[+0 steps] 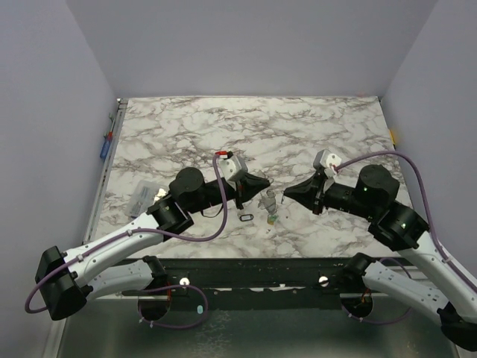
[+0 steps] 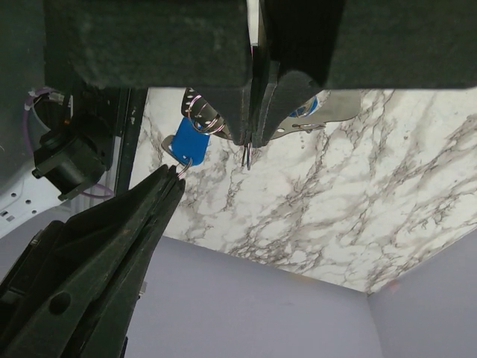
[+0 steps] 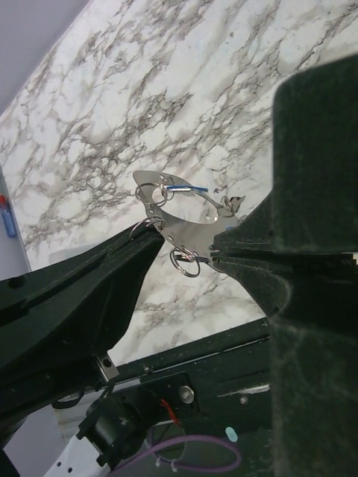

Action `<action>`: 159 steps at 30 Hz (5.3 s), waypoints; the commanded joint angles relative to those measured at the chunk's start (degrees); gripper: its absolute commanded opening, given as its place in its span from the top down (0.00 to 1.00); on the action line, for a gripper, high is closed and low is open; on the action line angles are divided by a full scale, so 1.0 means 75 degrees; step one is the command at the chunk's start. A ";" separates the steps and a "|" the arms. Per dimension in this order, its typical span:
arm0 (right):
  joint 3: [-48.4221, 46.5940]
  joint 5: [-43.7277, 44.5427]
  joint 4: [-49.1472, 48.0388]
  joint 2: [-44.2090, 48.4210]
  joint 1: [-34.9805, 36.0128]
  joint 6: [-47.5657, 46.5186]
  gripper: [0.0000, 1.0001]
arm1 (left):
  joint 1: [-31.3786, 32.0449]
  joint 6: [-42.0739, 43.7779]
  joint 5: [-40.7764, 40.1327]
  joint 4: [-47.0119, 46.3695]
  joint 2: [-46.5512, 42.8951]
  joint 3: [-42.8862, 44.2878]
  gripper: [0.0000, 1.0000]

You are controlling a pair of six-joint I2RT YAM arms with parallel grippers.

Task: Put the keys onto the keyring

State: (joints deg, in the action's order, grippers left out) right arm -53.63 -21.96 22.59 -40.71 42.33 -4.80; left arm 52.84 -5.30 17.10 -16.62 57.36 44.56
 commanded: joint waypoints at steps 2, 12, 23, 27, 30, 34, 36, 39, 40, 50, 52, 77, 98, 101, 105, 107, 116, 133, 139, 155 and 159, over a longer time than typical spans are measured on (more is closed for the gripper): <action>-0.0212 -0.0167 0.0129 -0.0218 0.0045 -0.0276 0.99 | -0.0014 0.0048 0.0184 -0.0479 0.0014 0.0124 1.00; -0.0353 -0.0003 0.0042 -0.0449 0.0049 -0.0403 0.99 | -0.0005 -0.0007 0.0470 -0.0479 0.0094 0.0188 1.00; -0.0396 0.0093 -0.0188 -0.0559 0.0051 -0.0403 0.99 | 0.0027 -0.0084 0.0636 -0.0479 0.0200 0.0235 1.00; -0.0452 0.0119 -0.0245 -0.0606 0.0047 -0.0403 0.99 | 0.0034 -0.0088 0.0669 -0.0479 0.0202 0.0250 1.00; -0.0481 0.0116 -0.0289 -0.0636 0.0043 -0.0415 0.99 | 0.0048 -0.0097 0.0677 -0.0479 0.0208 0.0238 1.00; -0.0514 0.0120 -0.0338 -0.0666 0.0048 -0.0415 0.99 | 0.0067 -0.0102 0.0690 -0.0489 0.0248 0.0266 1.00; -0.0516 0.0112 -0.0363 -0.0686 0.0052 -0.0426 0.99 | 0.0070 -0.0087 0.0712 -0.0479 0.0272 0.0279 1.00; -0.0537 0.0116 -0.0384 -0.0717 0.0046 -0.0427 0.99 | 0.0080 -0.0079 0.0735 -0.0479 0.0301 0.0316 1.00; -0.0546 0.0115 -0.0397 -0.0727 0.0051 -0.0427 0.99 | 0.0086 -0.0073 0.0739 -0.0479 0.0305 0.0311 1.00; -0.0546 0.0286 -0.0431 -0.0817 0.0043 -0.0405 0.99 | 0.0115 -0.0045 0.0747 -0.0488 0.0300 0.0283 1.00; -0.0553 0.0369 -0.0456 -0.0832 0.0048 -0.0383 0.99 | 0.0119 -0.0037 0.0757 -0.0480 0.0294 0.0293 1.00; -0.0692 0.0900 -0.0238 -0.1053 0.0051 -0.0157 0.99 | 0.0150 0.0038 0.0640 -0.0480 0.0070 0.0229 1.00; -0.0342 0.3418 -0.0441 -0.1098 0.0051 0.0910 0.89 | 0.0147 0.0981 -0.1196 0.1227 -0.0444 0.0165 1.00; -0.0189 0.5174 0.0043 -0.1552 0.0041 0.1912 0.39 | 0.0128 0.1221 -0.1740 0.1482 -0.0839 -0.0155 1.00; -0.0002 0.6187 0.0989 -0.2252 -0.0135 0.3284 0.08 | 0.0066 0.1471 -0.2209 0.1907 -0.1294 -0.0497 1.00; 0.0051 0.6295 0.1607 -0.2687 -0.0478 0.4235 0.07 | 0.0018 0.1508 -0.2370 0.1979 -0.1498 -0.0754 1.00; 0.1342 0.5565 0.2395 -0.3035 -0.1526 0.8098 0.07 | -0.0035 0.1328 -0.2356 0.1818 -0.2129 -0.1802 1.00; 0.3243 0.5601 0.1150 -0.2714 -0.1519 1.0553 0.38 | -0.0035 0.1469 -0.1806 0.1829 -0.2403 -0.2067 1.00; 0.3263 0.5681 0.0716 -0.3273 -0.1527 1.0395 0.51 | -0.0035 0.1473 -0.1752 0.1842 -0.2378 -0.2079 1.00; 0.3239 0.5686 0.0485 -0.3558 -0.1522 1.0197 0.85 | -0.0030 0.1523 -0.1665 0.1842 -0.2263 -0.2050 1.00; 0.3195 0.5809 0.0526 -0.3440 -0.1527 1.0046 0.97 | -0.0037 0.1508 -0.1669 0.1843 -0.2276 -0.2050 1.00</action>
State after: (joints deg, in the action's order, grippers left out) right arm -29.39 19.64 26.79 -66.89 31.00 71.50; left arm 52.82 5.48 3.40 -0.71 40.47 29.21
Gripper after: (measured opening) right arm 0.076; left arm 0.017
